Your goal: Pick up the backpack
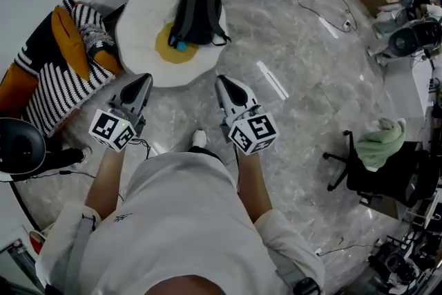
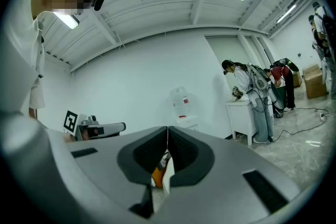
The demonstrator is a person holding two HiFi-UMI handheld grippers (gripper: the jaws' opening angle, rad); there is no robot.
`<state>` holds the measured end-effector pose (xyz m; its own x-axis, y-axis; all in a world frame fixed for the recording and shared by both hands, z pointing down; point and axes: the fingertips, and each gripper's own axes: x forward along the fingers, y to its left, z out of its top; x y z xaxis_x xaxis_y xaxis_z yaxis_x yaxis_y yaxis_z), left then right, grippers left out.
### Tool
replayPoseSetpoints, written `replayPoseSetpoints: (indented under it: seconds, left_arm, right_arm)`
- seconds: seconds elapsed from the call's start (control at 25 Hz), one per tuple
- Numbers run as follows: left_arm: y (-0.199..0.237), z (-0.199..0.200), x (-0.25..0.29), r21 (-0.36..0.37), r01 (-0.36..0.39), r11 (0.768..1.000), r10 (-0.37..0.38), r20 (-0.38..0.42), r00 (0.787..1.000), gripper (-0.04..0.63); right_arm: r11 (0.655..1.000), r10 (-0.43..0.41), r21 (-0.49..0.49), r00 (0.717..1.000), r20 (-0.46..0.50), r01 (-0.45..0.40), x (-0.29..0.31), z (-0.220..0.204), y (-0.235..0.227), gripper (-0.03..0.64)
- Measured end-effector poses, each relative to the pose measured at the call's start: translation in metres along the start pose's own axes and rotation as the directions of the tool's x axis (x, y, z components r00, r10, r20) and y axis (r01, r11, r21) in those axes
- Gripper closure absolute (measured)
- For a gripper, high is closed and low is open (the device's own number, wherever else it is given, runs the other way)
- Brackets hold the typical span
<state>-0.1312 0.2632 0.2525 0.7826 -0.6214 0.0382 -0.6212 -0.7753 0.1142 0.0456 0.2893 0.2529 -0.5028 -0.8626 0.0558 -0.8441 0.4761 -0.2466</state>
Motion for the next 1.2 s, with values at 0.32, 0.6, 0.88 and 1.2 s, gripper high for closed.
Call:
replayPoseSetpoints:
  seconds: [0.32,0.6,0.88,1.2]
  left_arm:
    - [-0.007,-0.005,0.039,0.011,-0.025,1.0,0.026,-0.018,1.0,0.593]
    - [-0.005,-0.012,0.061,0.004,-0.038,0.999,0.038,-0.039,0.999,0.592]
    - [0.0,-0.019,0.07,-0.005,-0.038,0.999,0.038,-0.06,0.998,0.592]
    - [0.028,-0.022,0.095,-0.021,-0.015,1.0,0.014,-0.059,0.998,0.594]
  right_arm:
    - [0.999,0.045,0.008,0.999,-0.02,-0.044,0.005,0.001,-0.04,0.609]
    - [0.998,0.053,0.026,0.998,-0.019,-0.052,0.01,0.003,-0.064,0.609]
    - [0.998,0.052,0.043,0.998,-0.031,-0.051,0.018,-0.003,-0.074,0.609]
    - [0.999,0.023,0.043,0.999,-0.035,-0.021,0.042,0.0,-0.091,0.609]
